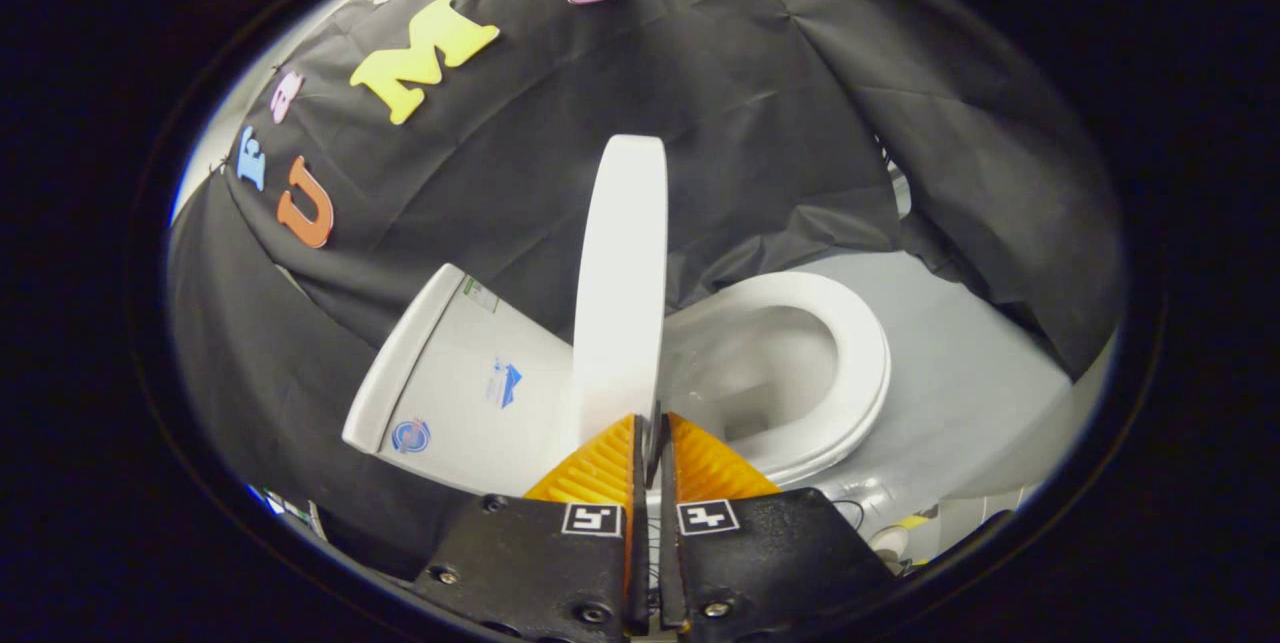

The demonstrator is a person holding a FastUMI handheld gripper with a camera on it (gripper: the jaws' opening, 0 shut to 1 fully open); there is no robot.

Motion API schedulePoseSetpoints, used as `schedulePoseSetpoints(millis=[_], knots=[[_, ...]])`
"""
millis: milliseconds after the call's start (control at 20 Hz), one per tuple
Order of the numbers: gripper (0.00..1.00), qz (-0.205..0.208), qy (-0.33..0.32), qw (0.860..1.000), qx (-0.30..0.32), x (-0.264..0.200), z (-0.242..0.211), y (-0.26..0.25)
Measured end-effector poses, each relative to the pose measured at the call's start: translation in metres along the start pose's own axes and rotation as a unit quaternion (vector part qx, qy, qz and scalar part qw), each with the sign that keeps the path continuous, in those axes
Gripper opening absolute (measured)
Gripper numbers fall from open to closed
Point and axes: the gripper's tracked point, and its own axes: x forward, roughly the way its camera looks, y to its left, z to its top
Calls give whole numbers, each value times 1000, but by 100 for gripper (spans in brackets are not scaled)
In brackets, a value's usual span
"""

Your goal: Open the toilet lid.

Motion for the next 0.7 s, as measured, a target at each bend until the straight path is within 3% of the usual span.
schedulePoseSetpoints(millis=[700], knots=[[8,0,-6,998,-57,-2,1,45]])
